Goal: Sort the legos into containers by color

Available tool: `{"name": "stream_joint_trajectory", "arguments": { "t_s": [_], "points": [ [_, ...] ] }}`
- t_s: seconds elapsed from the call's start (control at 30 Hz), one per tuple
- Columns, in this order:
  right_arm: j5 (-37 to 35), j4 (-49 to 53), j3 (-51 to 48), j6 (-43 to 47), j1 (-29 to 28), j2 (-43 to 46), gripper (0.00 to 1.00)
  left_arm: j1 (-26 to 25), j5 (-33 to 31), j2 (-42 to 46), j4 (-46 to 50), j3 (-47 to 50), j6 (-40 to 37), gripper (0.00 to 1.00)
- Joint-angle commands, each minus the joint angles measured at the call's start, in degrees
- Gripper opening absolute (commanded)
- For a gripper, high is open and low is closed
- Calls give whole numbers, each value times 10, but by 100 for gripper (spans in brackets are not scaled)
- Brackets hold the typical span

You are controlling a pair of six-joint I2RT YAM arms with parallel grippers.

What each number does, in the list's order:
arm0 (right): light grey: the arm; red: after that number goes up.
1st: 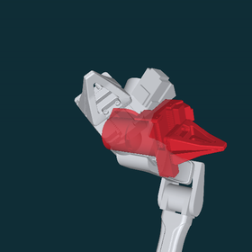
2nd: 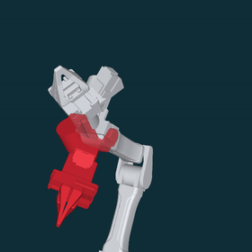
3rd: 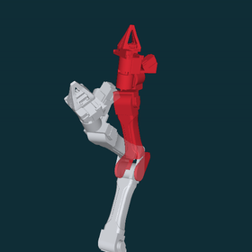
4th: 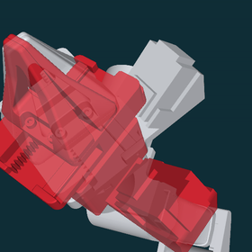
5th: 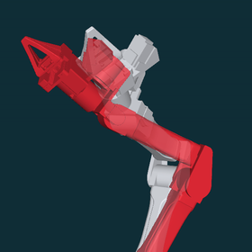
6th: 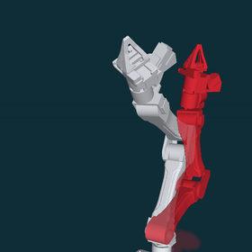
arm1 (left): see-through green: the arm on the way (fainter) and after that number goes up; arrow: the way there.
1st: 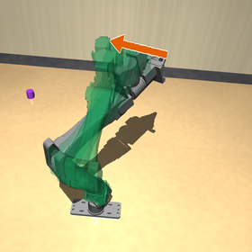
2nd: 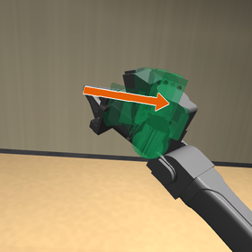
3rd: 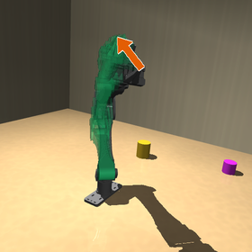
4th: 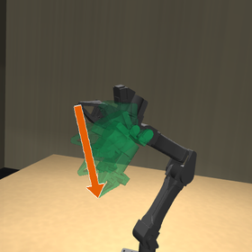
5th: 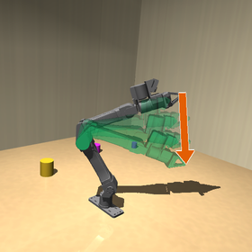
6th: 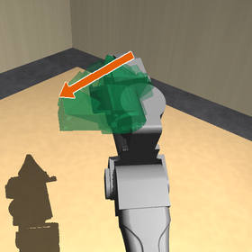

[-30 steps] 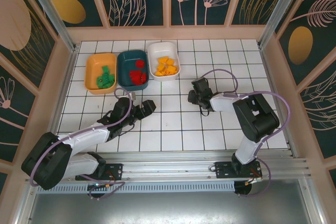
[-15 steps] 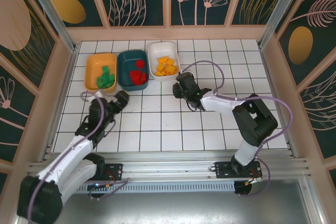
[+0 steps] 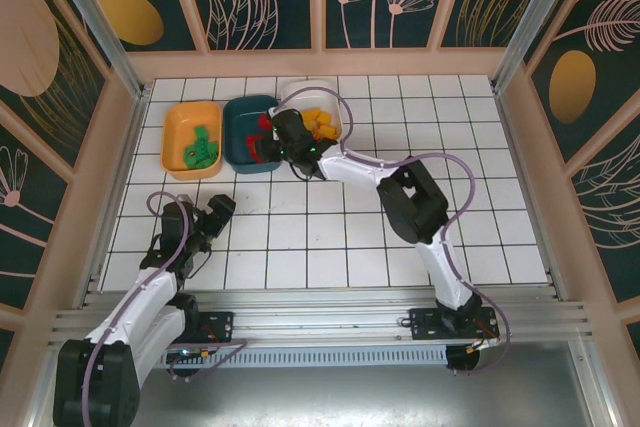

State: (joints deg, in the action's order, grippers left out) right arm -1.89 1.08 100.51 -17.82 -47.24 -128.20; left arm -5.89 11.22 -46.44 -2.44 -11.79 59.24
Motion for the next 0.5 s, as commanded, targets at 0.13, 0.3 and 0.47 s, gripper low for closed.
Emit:
{"name": "stream_joint_trajectory", "arguments": {
  "t_s": [0.13,0.3,0.47],
  "points": [
    [-21,25,0,18,2,75,66,3,6,41,46,-33,-35,98],
    [-33,-73,-196,14,0,246,69,4,-28,43,102,-95,-64,99],
    [-41,-161,-381,52,-3,440,82,3,-84,62,140,-179,-91,98]
  ]
}}
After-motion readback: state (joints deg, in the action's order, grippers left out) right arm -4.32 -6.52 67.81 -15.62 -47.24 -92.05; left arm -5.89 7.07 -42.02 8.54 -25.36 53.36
